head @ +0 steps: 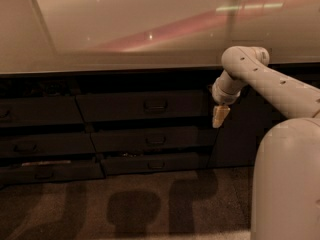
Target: Open top drawer
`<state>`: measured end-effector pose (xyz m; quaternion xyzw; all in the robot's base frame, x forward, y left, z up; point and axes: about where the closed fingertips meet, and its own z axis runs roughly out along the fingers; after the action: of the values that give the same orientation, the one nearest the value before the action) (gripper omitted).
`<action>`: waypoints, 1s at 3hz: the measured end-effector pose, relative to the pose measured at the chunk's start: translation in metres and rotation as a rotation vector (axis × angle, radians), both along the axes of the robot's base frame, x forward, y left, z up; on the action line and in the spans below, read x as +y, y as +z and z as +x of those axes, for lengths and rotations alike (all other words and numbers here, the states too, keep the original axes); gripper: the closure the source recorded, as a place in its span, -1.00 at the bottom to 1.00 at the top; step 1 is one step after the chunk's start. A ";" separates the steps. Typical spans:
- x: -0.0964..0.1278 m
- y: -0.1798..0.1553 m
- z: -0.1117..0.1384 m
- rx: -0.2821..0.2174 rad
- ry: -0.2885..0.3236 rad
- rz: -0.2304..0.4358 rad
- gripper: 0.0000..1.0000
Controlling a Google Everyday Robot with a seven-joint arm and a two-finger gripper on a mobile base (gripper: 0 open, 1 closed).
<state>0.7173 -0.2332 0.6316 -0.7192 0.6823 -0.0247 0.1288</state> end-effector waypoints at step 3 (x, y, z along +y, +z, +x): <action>0.000 0.000 0.000 0.000 0.000 0.000 0.75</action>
Offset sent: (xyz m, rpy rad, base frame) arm 0.0000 0.0000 0.0000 0.0000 0.0000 0.0000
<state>0.7173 -0.2332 0.6315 -0.7193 0.6823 -0.0246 0.1288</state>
